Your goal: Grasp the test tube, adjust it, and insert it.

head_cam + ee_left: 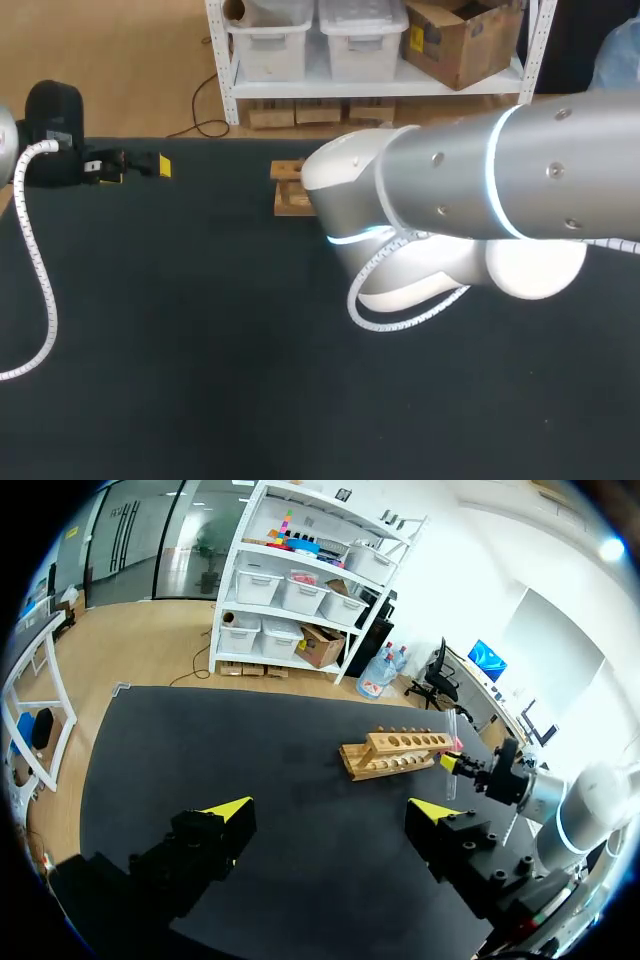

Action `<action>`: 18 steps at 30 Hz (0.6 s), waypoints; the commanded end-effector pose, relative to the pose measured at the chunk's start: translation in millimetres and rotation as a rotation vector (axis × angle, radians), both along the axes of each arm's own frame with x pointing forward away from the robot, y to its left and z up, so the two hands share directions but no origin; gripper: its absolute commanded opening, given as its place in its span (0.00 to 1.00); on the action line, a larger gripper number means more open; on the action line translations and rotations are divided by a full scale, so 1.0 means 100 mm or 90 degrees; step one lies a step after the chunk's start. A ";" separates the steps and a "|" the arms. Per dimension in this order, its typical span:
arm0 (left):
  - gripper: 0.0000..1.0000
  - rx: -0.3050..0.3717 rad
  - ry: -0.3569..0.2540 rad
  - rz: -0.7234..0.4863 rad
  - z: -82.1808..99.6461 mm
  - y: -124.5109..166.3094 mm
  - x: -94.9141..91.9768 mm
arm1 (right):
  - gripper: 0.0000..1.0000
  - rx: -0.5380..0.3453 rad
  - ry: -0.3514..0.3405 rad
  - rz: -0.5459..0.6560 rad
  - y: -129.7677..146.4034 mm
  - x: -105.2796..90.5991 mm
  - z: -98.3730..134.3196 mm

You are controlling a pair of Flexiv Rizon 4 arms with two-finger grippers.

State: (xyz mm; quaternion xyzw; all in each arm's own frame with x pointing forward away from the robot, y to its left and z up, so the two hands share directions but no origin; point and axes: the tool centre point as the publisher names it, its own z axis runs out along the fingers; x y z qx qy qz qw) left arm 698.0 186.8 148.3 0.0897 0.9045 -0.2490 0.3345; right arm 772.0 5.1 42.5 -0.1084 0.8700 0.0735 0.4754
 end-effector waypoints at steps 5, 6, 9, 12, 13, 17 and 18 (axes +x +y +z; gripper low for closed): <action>1.00 0.001 0.001 0.001 0.00 0.00 0.00 | 0.00 -0.063 0.417 0.044 -0.09 -0.17 0.42; 1.00 0.001 0.001 0.001 0.00 0.00 0.00 | 0.00 -0.031 0.398 0.043 -0.09 -0.17 0.47; 1.00 0.001 0.001 0.001 0.00 0.00 0.00 | 0.00 0.022 0.323 0.057 -0.09 -0.20 0.64; 1.00 0.001 0.001 0.001 0.00 0.00 0.00 | 0.00 0.056 0.275 0.074 -0.11 -0.25 0.73; 1.00 0.001 0.001 0.001 0.00 0.00 0.00 | 0.00 0.061 0.272 0.077 -0.11 -0.25 0.74; 1.00 0.001 0.001 0.001 0.00 0.00 0.00 | 0.00 0.068 0.245 0.060 -0.15 -0.25 0.72; 1.00 0.001 0.001 0.001 0.00 0.00 0.00 | 0.00 0.071 0.237 0.060 -0.15 -0.25 0.71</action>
